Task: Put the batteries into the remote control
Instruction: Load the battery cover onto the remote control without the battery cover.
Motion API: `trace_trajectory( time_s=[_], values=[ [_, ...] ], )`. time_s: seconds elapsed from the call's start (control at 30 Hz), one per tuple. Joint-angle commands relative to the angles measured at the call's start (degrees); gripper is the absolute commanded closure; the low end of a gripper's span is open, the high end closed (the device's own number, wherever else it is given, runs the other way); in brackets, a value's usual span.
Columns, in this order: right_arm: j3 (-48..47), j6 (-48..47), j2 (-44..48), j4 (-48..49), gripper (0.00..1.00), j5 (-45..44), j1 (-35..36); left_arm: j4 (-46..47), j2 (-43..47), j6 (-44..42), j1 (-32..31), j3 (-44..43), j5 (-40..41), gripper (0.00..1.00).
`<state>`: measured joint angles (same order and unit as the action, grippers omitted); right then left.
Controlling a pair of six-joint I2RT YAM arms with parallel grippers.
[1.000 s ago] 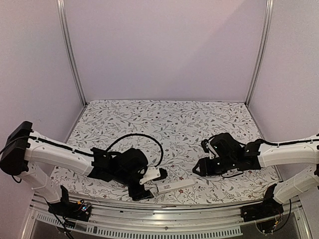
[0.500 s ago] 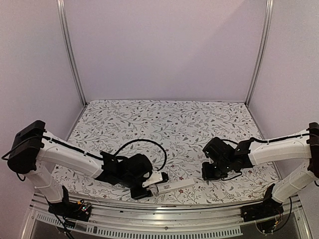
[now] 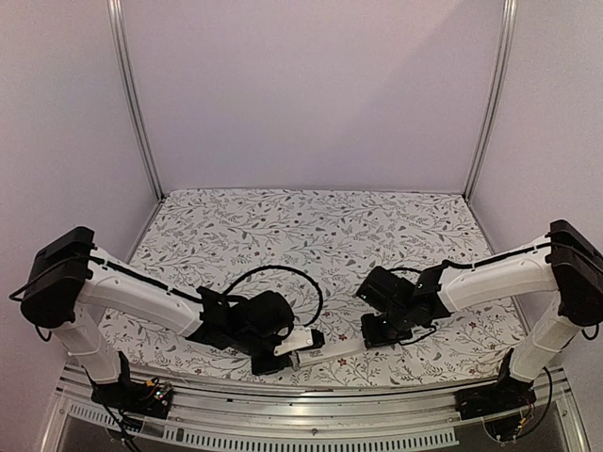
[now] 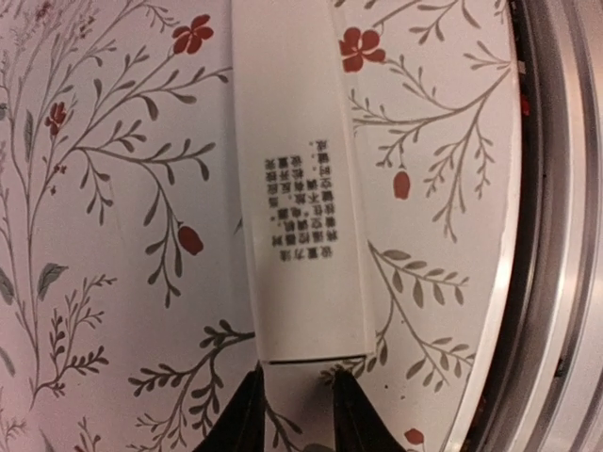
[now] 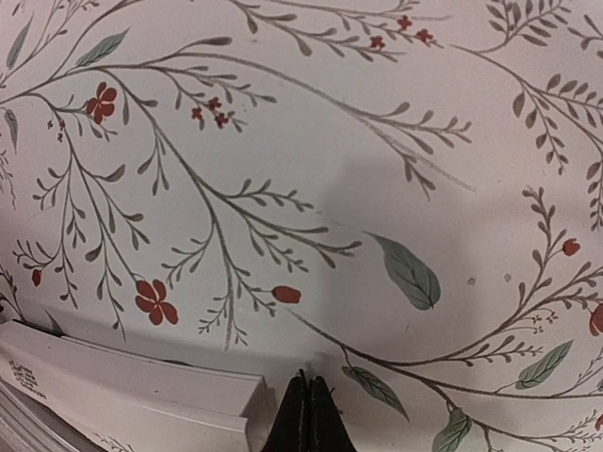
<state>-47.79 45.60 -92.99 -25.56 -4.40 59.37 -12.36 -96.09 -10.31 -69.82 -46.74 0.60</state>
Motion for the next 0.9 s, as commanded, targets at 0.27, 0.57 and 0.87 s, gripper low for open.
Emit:
trace_trajectory(
  time_s=[0.27,0.57,0.87],
  values=[
    [-3.49,0.45,-4.34,-0.66,1.0,-0.58,3.12,0.62,-3.26,-2.69,0.98,-2.48,-4.67,0.83],
    [-6.43,0.01,-7.49,0.23,1.0,0.41,4.82,1.13,-3.02,-2.51,0.95,-2.14,-4.72,0.84],
    [-2.26,1.31,-2.9,-2.63,0.98,-3.86,3.72,1.56,-1.17,-1.9,0.91,-1.12,-4.01,0.84]
  ],
)
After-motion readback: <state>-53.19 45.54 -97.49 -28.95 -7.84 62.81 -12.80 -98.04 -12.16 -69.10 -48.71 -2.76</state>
